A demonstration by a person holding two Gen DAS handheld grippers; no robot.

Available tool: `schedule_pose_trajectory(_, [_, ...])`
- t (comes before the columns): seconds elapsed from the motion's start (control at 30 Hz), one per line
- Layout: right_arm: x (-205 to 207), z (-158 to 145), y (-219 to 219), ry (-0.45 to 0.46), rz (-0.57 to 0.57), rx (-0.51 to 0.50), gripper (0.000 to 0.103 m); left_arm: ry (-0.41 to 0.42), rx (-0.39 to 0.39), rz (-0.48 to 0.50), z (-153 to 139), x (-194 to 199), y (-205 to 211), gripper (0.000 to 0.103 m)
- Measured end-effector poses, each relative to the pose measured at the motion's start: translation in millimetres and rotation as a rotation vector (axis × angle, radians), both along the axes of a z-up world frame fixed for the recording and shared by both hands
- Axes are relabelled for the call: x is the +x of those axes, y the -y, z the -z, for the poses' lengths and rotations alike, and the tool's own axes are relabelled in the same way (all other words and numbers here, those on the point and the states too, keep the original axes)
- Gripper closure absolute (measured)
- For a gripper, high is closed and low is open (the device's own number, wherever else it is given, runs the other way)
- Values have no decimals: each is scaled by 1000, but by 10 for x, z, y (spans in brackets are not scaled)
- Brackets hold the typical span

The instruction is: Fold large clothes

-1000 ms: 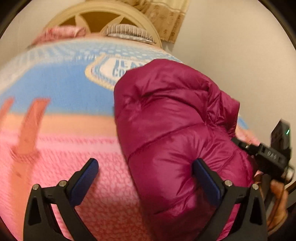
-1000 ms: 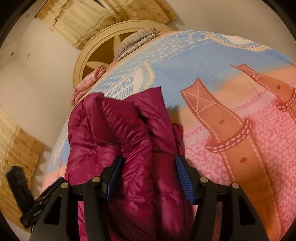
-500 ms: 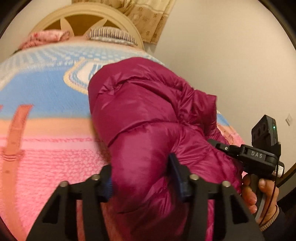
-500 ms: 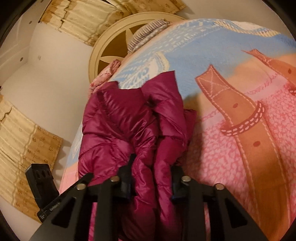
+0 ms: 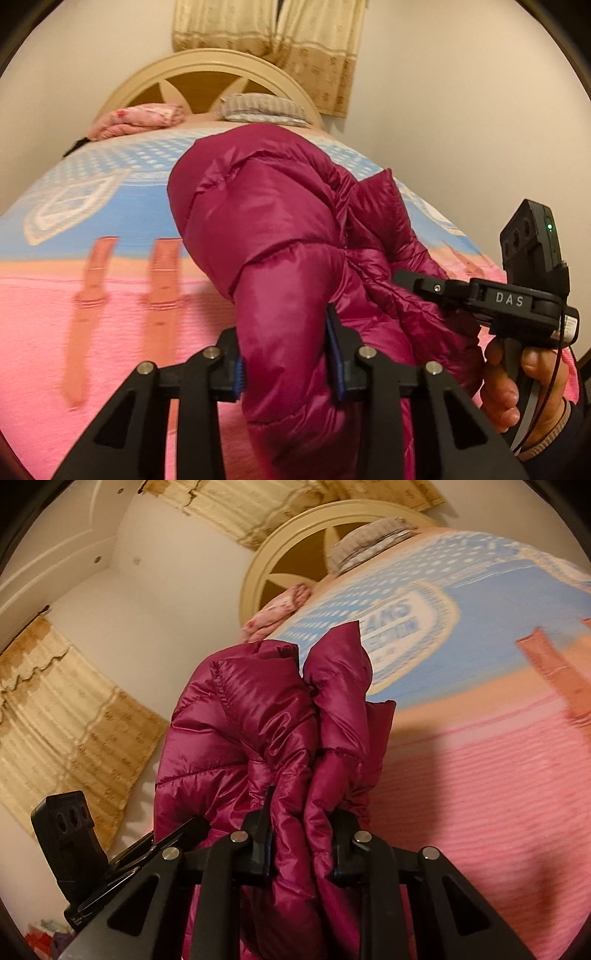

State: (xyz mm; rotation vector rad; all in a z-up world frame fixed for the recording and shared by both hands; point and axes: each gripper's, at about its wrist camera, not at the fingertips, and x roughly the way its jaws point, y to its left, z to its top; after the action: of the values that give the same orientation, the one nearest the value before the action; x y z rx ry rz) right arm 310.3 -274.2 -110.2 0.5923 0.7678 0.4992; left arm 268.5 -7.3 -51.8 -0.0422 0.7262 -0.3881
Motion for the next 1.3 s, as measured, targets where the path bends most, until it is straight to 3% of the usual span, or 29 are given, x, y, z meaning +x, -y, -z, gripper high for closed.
schedule_pose_trajectory(0.3, [-42, -64, -7, 7, -121, 26, 81, 31, 11, -120, -13, -107, -715, 67])
schedule_pose_trajectory(0.63, [27, -7, -95, 12, -204, -23, 81, 45, 1, -219, 6, -313, -1286, 67])
schedule_pose_trajectory(1.3, [133, 4, -1324, 12, -373, -77, 81, 57, -13, -368, 73, -584, -1993, 67])
